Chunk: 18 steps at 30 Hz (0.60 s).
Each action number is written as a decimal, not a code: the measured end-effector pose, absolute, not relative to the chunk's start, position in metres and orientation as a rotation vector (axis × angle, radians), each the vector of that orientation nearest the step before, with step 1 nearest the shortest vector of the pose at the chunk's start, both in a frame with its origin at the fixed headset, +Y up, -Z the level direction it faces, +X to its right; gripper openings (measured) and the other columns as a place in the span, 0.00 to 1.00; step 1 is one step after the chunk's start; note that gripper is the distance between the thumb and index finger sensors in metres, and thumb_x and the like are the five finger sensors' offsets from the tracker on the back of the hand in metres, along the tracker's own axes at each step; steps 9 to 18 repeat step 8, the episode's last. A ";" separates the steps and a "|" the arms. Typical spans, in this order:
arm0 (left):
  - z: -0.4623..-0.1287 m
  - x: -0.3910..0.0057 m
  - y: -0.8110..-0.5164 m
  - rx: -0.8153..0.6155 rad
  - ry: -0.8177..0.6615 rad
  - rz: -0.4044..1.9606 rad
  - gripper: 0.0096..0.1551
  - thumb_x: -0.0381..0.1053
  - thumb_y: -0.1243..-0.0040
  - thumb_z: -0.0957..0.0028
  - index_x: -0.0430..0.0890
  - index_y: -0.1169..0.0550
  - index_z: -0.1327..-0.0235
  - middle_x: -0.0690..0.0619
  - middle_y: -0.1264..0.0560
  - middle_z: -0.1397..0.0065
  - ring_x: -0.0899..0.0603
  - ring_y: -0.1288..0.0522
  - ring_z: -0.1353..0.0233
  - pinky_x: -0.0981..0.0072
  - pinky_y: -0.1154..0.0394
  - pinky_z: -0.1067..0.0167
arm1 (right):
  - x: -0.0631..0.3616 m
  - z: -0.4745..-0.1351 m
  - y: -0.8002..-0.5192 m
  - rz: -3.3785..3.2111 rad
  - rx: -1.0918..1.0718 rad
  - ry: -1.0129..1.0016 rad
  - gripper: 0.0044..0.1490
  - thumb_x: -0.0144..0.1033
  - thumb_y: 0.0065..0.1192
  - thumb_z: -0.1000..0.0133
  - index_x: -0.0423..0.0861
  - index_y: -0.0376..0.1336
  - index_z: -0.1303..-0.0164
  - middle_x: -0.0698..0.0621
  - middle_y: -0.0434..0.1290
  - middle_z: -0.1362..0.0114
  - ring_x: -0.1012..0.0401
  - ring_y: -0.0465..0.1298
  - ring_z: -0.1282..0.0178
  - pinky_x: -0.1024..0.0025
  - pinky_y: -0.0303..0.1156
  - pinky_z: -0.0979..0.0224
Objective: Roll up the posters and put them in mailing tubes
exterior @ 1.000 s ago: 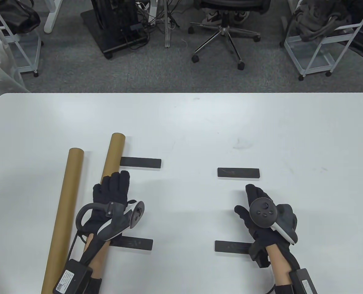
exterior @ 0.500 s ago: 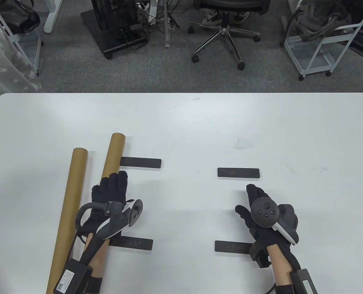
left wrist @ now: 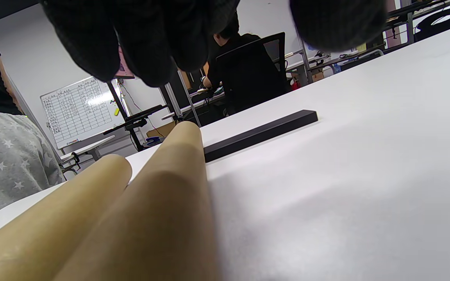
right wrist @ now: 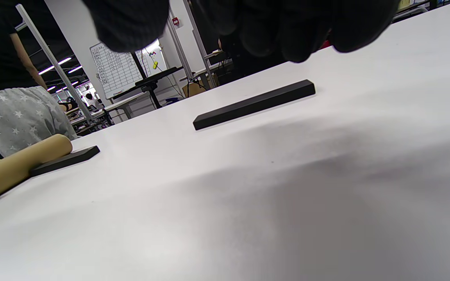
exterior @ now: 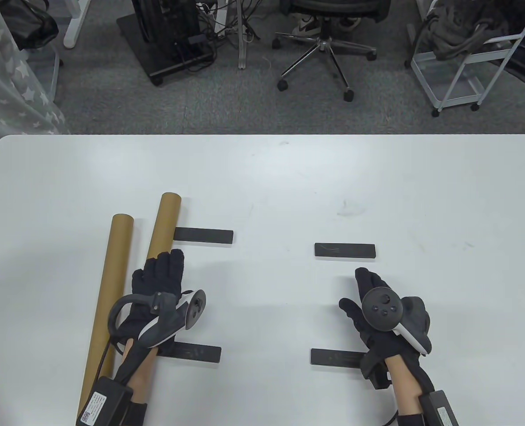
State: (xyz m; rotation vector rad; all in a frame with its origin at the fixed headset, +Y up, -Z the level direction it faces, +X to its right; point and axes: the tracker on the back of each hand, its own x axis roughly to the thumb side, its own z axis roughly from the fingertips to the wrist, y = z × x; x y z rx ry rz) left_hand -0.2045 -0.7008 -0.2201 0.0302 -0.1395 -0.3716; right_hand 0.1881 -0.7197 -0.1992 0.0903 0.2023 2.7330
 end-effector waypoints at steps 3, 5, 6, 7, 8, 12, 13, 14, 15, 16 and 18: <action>-0.220 -0.204 -0.700 0.026 -0.140 -0.377 0.55 0.65 0.50 0.46 0.39 0.49 0.10 0.40 0.40 0.11 0.31 0.32 0.17 0.36 0.32 0.22 | 0.188 -0.199 -0.720 2.729 0.085 0.205 0.51 0.46 0.50 0.39 0.28 0.41 0.15 0.25 0.49 0.14 0.25 0.55 0.20 0.25 0.55 0.25; -0.219 -0.204 -0.701 0.024 -0.144 -0.397 0.55 0.65 0.50 0.46 0.40 0.49 0.11 0.40 0.40 0.11 0.31 0.32 0.17 0.37 0.31 0.22 | 0.188 -0.199 -0.720 2.727 0.082 0.206 0.51 0.46 0.50 0.39 0.29 0.41 0.15 0.25 0.49 0.14 0.25 0.55 0.20 0.24 0.55 0.25; -0.219 -0.204 -0.701 0.023 -0.146 -0.402 0.55 0.65 0.50 0.46 0.39 0.49 0.10 0.40 0.40 0.11 0.31 0.33 0.16 0.37 0.31 0.22 | 0.188 -0.199 -0.720 2.726 0.081 0.206 0.51 0.45 0.50 0.39 0.29 0.41 0.15 0.25 0.49 0.14 0.25 0.55 0.20 0.25 0.55 0.25; -0.219 -0.203 -0.700 0.026 -0.147 -0.401 0.55 0.65 0.50 0.46 0.40 0.49 0.11 0.40 0.40 0.11 0.31 0.32 0.17 0.37 0.31 0.22 | 0.188 -0.199 -0.720 2.725 0.078 0.206 0.51 0.46 0.50 0.39 0.28 0.41 0.15 0.25 0.49 0.14 0.25 0.55 0.20 0.24 0.54 0.25; -0.219 -0.203 -0.700 0.024 -0.148 -0.399 0.55 0.65 0.50 0.46 0.40 0.49 0.10 0.40 0.40 0.11 0.31 0.32 0.17 0.37 0.31 0.22 | 0.188 -0.198 -0.720 2.725 0.076 0.208 0.51 0.46 0.50 0.39 0.29 0.41 0.15 0.25 0.50 0.14 0.25 0.55 0.20 0.24 0.55 0.25; -0.219 -0.203 -0.700 0.024 -0.148 -0.399 0.55 0.65 0.50 0.46 0.40 0.49 0.10 0.40 0.40 0.11 0.31 0.32 0.17 0.37 0.31 0.22 | 0.188 -0.198 -0.720 2.725 0.076 0.208 0.51 0.46 0.50 0.39 0.29 0.41 0.15 0.25 0.50 0.14 0.25 0.55 0.20 0.24 0.55 0.25; -0.219 -0.203 -0.700 0.024 -0.148 -0.399 0.55 0.65 0.50 0.46 0.40 0.49 0.10 0.40 0.40 0.11 0.31 0.32 0.17 0.37 0.31 0.22 | 0.188 -0.198 -0.720 2.725 0.076 0.208 0.51 0.46 0.50 0.39 0.29 0.41 0.15 0.25 0.50 0.14 0.25 0.55 0.20 0.24 0.55 0.25; -0.219 -0.203 -0.700 0.024 -0.148 -0.399 0.55 0.65 0.50 0.46 0.40 0.49 0.10 0.40 0.40 0.11 0.31 0.32 0.17 0.37 0.31 0.22 | 0.188 -0.198 -0.720 2.725 0.076 0.208 0.51 0.46 0.50 0.39 0.29 0.41 0.15 0.25 0.50 0.14 0.25 0.55 0.20 0.24 0.55 0.25; -0.219 -0.203 -0.700 0.024 -0.148 -0.399 0.55 0.65 0.50 0.46 0.40 0.49 0.10 0.40 0.40 0.11 0.31 0.32 0.17 0.37 0.31 0.22 | 0.188 -0.198 -0.720 2.725 0.076 0.208 0.51 0.46 0.50 0.39 0.29 0.41 0.15 0.25 0.50 0.14 0.25 0.55 0.20 0.24 0.55 0.25; -0.219 -0.203 -0.700 0.024 -0.148 -0.399 0.55 0.65 0.50 0.46 0.40 0.49 0.10 0.40 0.40 0.11 0.31 0.32 0.17 0.37 0.31 0.22 | 0.188 -0.198 -0.720 2.725 0.076 0.208 0.51 0.46 0.50 0.39 0.29 0.41 0.15 0.25 0.50 0.14 0.25 0.55 0.20 0.24 0.55 0.25; -0.219 -0.203 -0.700 0.024 -0.148 -0.399 0.55 0.65 0.50 0.46 0.40 0.49 0.10 0.40 0.40 0.11 0.31 0.32 0.17 0.37 0.31 0.22 | 0.188 -0.198 -0.720 2.725 0.076 0.208 0.51 0.46 0.50 0.39 0.29 0.41 0.15 0.25 0.50 0.14 0.25 0.55 0.20 0.24 0.55 0.25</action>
